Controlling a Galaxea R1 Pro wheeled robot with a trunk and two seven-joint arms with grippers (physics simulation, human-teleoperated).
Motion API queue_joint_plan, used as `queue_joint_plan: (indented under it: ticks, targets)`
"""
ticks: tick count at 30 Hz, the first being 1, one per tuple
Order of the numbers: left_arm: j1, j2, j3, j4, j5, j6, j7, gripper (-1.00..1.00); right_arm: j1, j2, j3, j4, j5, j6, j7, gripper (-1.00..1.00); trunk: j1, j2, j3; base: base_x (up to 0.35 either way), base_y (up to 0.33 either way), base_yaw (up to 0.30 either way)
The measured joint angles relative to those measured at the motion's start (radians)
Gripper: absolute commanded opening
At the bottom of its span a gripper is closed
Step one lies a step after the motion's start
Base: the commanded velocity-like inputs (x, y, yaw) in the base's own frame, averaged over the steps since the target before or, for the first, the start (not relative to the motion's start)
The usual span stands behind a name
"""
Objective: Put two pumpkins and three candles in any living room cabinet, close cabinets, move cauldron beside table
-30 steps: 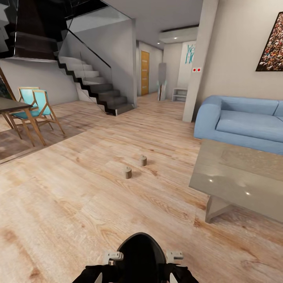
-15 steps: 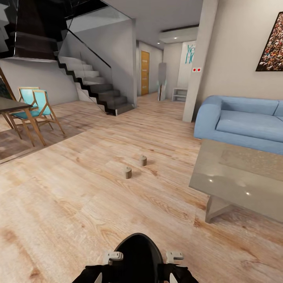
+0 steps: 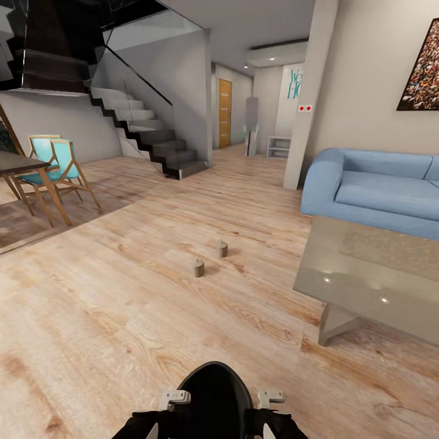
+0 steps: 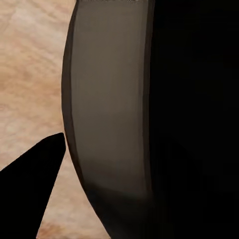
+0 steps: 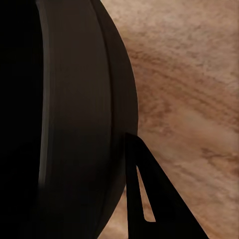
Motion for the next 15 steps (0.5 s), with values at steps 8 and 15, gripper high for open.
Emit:
queue_joint_plan:
  ticks: [8,15]
  targets:
    - [0.000,-0.015,-0.002,0.000,0.025,-0.006,-0.006,-1.00,0.000,0.001,-0.001,0.000,-0.001,0.000,0.000,-1.00,0.000,0.000,0.000,0.000,0.000,0.000]
    - [0.000,-0.015,-0.003,0.001,0.026,-0.008,-0.004,-1.00,0.001,0.001,-0.002,0.000,-0.002,0.000,0.000,-1.00,0.000,0.000,0.000,0.000,0.000,0.000]
